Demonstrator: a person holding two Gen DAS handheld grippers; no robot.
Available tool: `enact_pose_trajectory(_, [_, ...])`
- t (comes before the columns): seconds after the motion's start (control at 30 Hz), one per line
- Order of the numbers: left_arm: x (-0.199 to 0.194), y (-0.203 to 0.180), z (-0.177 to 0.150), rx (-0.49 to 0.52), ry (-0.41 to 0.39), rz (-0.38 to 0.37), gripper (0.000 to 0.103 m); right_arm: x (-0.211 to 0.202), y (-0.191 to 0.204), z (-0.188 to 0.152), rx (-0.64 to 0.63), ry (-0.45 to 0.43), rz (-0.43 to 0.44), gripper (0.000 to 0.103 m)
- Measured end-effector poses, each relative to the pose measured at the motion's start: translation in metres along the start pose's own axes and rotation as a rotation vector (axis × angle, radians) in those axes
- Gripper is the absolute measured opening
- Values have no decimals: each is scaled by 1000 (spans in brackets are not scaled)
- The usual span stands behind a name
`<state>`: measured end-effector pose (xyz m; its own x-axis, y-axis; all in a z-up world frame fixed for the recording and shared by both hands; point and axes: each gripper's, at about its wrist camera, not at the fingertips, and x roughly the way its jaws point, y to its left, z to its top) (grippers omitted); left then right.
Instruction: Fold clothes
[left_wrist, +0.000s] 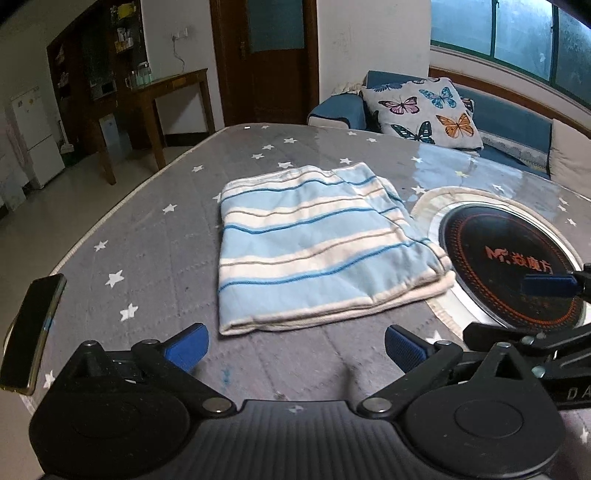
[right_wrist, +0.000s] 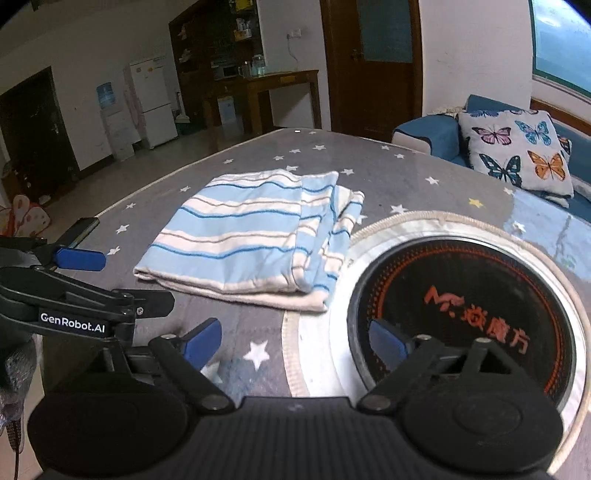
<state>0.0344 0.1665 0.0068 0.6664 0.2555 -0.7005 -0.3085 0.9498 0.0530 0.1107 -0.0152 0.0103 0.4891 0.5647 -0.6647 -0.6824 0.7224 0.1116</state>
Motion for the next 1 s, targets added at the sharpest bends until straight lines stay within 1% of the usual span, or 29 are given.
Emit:
enact_pose_trajectory(0.17, [-5,-4,-5,-18,2,17,103,-8,1,-8,4,-8,-10,97])
enact_pose_trajectory(0.23, [-7,-6,-8,-23,3,20,103,-11,1,-10,3,-15,-18,101])
enact_pose_trajectory(0.4, [-11,-13,-17,-19,9,34,103,-20,3,-17,-4,-27,-33,103])
enact_pose_trajectory(0.8, [-24,-19,-28,-24,-2,48,103,-31,7,-30,27,-45,-24,103])
enact_pose_trajectory(1.0, [-29,-23,-33,-18,-6,40,103,-35,9,-35,35,-47,-27,103])
